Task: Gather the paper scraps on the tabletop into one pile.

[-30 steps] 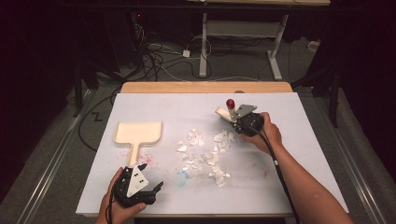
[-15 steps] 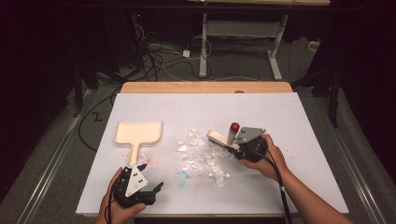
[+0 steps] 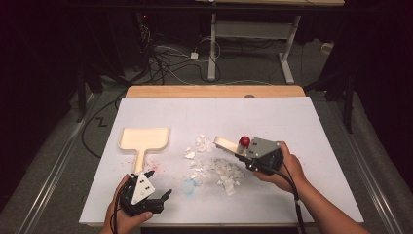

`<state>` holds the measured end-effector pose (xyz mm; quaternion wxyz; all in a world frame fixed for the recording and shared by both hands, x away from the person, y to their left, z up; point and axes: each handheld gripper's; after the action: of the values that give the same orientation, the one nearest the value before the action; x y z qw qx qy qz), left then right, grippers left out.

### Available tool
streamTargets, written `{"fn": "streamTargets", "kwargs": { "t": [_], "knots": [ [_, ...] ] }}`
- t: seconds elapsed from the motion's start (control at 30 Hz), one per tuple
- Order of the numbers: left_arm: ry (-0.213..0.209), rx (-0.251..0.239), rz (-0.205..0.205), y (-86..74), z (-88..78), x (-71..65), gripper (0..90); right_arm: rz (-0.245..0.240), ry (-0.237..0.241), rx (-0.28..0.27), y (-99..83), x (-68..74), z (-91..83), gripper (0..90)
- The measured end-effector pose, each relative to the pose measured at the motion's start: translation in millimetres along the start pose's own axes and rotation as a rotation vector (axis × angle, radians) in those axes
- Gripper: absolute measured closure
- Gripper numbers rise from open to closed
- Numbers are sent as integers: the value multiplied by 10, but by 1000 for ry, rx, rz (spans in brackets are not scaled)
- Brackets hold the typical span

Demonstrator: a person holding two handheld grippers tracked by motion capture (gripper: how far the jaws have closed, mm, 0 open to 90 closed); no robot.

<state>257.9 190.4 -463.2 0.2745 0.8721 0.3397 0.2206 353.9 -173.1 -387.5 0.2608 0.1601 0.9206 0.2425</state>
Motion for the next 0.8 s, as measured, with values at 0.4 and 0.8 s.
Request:
{"fn": "streamTargets", "kwargs": {
  "t": [0.4, 0.8],
  "knots": [
    [-14, -3, -48, -6, 5, 20, 180, -14, -65, 5, 471, -556, 740, 678],
    [-28, 5, -74, -20, 24, 9, 179, -54, 51, -22, 614, -472, 1229, 678]
  ]
}}
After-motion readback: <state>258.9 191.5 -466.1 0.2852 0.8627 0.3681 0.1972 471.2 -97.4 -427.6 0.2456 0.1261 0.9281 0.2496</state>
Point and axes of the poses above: each handheld gripper's, and its own axes: z roughly forward along the jaws, y roughly out of its top, x roughly to its left, and after that the axes turned 12 degrees about x, right-handed
